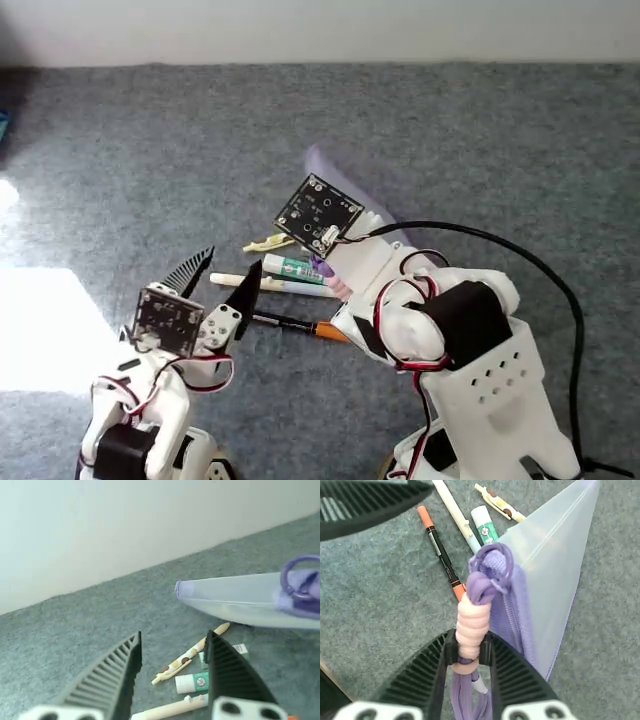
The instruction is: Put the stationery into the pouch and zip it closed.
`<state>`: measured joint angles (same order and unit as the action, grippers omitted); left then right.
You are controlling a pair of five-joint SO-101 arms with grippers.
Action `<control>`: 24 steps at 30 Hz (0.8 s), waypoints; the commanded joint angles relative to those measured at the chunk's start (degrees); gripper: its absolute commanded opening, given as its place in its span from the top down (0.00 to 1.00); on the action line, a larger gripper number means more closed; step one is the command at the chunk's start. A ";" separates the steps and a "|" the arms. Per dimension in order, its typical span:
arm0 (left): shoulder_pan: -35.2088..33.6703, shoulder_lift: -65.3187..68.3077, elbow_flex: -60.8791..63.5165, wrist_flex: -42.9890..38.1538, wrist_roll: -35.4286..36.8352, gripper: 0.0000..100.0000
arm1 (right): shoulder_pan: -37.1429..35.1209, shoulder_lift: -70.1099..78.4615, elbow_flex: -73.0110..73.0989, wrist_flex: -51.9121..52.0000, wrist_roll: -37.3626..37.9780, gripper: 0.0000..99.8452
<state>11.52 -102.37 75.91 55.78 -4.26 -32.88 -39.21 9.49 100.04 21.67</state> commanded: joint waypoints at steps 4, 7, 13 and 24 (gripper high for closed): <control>8.62 1.32 -3.65 -0.09 3.43 0.79 | 0.75 -1.36 -3.16 -0.40 0.70 0.99; 10.99 1.32 -3.65 -0.09 3.43 0.79 | 0.75 -1.36 -3.08 -0.31 0.70 0.99; 12.84 1.32 -3.47 -4.13 3.43 0.79 | 0.66 -1.36 -2.99 1.27 0.70 0.99; 16.44 9.32 -3.30 -10.73 9.49 0.79 | 0.66 -1.36 -2.99 1.71 0.70 0.99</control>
<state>27.60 -98.24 75.82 48.66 2.33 -32.88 -39.21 9.49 100.22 21.67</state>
